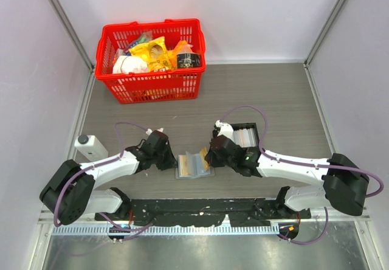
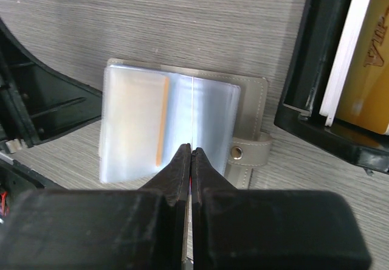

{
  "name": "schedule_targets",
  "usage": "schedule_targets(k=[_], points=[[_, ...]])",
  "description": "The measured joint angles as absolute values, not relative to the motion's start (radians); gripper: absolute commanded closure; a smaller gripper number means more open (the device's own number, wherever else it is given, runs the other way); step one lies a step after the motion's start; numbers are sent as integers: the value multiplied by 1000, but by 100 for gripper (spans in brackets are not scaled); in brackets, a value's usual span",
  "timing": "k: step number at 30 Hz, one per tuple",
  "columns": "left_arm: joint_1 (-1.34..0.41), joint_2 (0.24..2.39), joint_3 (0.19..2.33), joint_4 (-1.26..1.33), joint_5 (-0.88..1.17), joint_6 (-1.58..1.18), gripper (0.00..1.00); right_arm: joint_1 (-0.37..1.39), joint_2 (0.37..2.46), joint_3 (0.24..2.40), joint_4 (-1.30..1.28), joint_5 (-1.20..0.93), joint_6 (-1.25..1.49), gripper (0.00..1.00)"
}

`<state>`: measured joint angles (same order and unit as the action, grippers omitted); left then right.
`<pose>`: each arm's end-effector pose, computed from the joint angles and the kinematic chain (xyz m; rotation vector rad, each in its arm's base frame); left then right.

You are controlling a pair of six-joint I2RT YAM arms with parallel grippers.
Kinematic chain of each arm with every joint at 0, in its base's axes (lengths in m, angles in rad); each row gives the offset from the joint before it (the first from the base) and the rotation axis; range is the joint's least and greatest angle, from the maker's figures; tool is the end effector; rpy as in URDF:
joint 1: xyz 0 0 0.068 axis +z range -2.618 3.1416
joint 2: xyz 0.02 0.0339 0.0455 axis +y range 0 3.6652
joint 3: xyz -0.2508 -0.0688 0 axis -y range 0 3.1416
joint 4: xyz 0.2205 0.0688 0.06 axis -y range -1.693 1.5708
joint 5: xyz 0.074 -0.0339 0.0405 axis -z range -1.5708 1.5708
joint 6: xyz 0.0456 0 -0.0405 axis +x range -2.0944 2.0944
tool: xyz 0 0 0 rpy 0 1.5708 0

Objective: Put the credit cards into the card holder
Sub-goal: Insert the credit card into the card holder.

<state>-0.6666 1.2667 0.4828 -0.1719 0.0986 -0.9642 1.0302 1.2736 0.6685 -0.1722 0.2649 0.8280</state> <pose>0.1641 -0.1348 0.1421 -0.3585 2.6766 -0.7156 0.1369 0.2049 0.1945 -0.1087 2.3962 0.6128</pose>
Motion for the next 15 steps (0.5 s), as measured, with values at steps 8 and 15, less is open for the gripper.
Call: schedule_targets(k=[8,15], points=[[-667,1262,474,-161,99,-966,100,1035,1282,681,-141,245,829,99],[-667,1256,468,-153,98,-970,100,1035,1379,675,-19,169,859,99]])
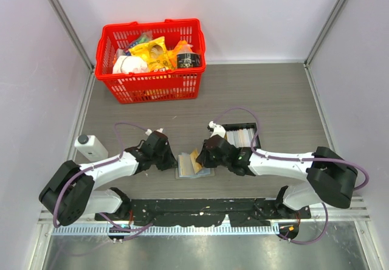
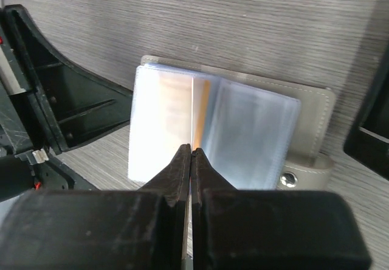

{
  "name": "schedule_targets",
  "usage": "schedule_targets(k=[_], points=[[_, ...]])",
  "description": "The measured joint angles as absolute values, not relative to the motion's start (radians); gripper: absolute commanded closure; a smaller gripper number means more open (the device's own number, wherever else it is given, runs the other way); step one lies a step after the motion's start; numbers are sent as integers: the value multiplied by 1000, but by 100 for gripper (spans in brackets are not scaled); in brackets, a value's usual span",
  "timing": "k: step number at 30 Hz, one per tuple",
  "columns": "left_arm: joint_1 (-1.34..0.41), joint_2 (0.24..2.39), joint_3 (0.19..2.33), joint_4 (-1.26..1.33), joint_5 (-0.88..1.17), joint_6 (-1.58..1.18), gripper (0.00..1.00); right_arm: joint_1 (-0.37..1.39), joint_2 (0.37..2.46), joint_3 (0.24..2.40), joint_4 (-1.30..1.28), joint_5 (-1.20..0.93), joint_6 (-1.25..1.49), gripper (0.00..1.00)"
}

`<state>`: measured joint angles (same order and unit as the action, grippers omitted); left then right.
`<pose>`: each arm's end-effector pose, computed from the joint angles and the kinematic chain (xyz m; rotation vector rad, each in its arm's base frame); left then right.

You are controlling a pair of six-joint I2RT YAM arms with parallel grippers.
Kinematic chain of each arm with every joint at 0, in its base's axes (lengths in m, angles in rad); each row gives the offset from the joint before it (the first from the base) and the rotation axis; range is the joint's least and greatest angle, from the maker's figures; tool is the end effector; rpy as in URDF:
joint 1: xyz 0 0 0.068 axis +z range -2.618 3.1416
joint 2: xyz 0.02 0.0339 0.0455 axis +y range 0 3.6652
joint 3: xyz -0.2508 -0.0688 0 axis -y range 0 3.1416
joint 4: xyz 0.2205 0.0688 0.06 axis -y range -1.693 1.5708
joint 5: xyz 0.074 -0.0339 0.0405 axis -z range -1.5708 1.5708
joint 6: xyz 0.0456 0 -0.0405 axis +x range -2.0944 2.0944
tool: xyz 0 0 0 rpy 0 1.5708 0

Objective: Put the credit cards into the card holder
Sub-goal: Insert the credit card into the card holder.

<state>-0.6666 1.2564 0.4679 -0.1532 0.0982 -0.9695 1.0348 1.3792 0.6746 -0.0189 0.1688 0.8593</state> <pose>0.1628 -0.1338 0.1414 -0.3631 2.6637 -0.7286 0.1436 0.2267 0.1839 -0.1196 2.4080 0.7628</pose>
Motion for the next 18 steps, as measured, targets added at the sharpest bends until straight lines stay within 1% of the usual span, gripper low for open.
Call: schedule_targets(k=[7,18], points=[[-667,1256,467,-152,98,-970,100,1035,1408,643,98,122,899,99],[-667,1250,458,-144,97,-989,100,1034,1357,446,280,199,1002,99]])
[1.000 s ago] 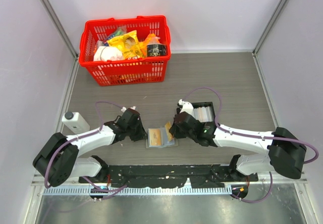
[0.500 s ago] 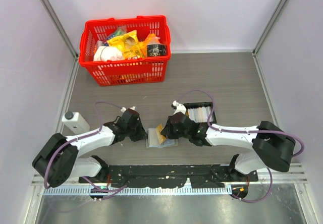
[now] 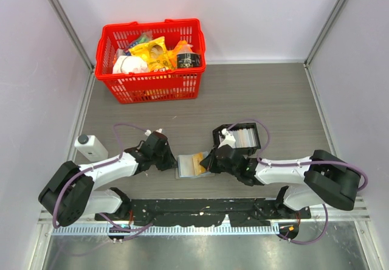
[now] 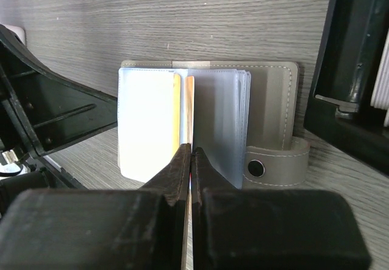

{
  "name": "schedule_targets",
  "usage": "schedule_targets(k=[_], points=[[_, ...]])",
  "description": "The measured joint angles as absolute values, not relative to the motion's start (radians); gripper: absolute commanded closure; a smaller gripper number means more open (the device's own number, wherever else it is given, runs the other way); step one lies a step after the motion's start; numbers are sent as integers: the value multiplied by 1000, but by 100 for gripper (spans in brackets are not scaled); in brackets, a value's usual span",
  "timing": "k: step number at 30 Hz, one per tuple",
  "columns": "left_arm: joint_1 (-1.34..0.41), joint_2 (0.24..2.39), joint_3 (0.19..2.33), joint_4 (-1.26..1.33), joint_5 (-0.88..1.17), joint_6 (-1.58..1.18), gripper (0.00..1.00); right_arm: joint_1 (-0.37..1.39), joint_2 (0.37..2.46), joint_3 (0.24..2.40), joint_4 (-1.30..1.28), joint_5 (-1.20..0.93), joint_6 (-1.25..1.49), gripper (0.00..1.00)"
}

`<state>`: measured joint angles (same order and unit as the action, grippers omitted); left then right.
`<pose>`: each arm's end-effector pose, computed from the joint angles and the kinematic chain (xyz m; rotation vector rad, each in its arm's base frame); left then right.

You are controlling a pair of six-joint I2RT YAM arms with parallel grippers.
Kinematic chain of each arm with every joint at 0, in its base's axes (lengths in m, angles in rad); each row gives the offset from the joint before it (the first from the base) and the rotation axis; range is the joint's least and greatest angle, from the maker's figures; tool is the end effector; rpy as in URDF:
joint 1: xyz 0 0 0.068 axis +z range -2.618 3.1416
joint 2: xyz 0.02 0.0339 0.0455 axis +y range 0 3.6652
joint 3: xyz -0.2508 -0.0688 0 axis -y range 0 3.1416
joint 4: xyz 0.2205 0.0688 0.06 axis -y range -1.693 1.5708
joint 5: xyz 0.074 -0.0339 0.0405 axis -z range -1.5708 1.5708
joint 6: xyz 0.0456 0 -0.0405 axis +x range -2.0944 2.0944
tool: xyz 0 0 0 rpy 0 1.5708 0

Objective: Put the credit cards into the card holder
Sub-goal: Insert the credit card into the card holder.

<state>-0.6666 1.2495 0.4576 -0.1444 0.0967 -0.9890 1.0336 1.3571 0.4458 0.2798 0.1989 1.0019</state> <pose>0.1617 -0.1328 0.1405 -0.3890 2.6581 -0.7374 0.1332 0.2060 0.1510 0.0814 2.3431 0.8885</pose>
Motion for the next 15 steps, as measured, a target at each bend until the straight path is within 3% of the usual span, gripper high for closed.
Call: schedule_targets(k=[15], points=[[-667,1251,456,-138,98,-993,100,1031,1412,387,495,188,1058,99]])
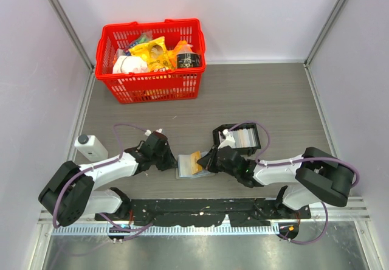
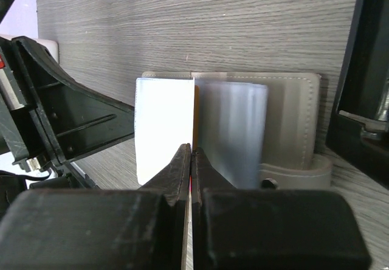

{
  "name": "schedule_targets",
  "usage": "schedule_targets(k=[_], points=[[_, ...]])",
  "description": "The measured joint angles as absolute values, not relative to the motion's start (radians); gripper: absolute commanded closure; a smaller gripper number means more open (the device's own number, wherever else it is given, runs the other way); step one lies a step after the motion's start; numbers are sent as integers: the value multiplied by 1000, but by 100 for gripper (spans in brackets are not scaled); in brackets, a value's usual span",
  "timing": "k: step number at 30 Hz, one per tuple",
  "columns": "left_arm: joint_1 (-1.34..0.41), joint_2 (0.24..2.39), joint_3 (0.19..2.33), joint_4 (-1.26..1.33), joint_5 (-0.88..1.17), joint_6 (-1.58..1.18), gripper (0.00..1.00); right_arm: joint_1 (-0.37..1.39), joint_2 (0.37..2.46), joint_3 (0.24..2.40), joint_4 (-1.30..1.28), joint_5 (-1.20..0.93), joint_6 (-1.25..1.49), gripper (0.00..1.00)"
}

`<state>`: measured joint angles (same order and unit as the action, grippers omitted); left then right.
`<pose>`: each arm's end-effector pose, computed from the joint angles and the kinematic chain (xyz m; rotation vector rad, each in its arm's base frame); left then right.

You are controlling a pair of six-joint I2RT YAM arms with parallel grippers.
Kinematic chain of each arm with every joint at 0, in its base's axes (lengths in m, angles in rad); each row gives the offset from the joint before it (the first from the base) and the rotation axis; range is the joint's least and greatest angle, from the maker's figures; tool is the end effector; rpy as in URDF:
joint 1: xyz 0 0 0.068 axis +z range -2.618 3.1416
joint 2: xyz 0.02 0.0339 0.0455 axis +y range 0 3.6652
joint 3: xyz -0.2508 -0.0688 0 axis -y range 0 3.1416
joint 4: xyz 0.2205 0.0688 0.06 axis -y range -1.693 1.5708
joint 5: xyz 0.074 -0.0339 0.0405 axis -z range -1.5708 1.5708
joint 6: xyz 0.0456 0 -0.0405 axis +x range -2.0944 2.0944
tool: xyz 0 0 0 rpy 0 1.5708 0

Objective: Put the credit cards into the card holder
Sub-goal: Insert the credit card into the card holder.

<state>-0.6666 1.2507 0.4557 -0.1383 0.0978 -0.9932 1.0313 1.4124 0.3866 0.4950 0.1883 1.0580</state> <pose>0.1618 -0.1330 0.1402 -0.3937 2.6559 -0.7424 0.1350 0.2088 0.1436 0.1532 2.2701 1.0172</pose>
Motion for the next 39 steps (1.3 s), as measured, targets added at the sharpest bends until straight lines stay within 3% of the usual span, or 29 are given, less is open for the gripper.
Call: schedule_targets(k=[17,39], points=[[-667,1253,456,-136,98,-995,100,1028,1447,380,536,171,1126,99],[-667,1254,456,-134,98,-996,100,1045,1427,416,395,189,1162,99]])
